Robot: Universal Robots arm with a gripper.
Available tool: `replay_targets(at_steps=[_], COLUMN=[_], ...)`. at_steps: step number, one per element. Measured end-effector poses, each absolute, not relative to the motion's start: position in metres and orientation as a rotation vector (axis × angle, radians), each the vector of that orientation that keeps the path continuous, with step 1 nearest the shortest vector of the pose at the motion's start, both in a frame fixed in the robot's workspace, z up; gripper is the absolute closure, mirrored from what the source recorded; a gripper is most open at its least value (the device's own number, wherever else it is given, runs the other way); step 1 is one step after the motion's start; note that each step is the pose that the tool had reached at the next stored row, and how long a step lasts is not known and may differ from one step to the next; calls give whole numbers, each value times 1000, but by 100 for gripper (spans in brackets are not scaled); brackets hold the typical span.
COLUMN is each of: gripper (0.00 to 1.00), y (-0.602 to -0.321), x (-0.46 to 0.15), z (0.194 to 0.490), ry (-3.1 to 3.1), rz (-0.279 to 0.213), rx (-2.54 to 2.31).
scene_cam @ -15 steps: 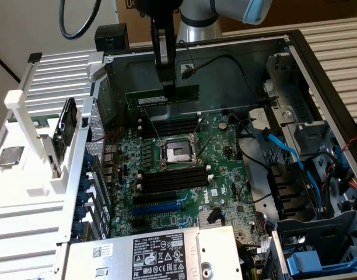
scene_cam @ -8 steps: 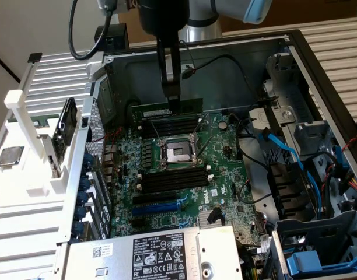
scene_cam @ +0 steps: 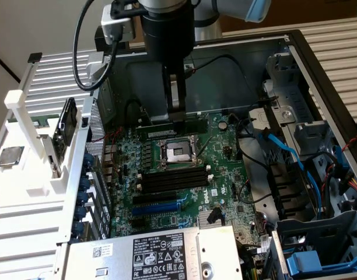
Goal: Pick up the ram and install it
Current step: 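Pick up the ram and move it above insertion slot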
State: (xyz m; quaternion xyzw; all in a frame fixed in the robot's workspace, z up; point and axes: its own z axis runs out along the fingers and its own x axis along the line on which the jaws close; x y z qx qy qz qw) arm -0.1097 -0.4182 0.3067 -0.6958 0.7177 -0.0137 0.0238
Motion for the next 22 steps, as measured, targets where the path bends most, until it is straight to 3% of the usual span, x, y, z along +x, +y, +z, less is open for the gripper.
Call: replay_targets(at_steps=[4,22], gripper=[87,87], y=[-429,-426], x=[-107,-100], z=[298,271], ry=[2220,2241], rz=[-44,-97], rx=[-2152,-2176])
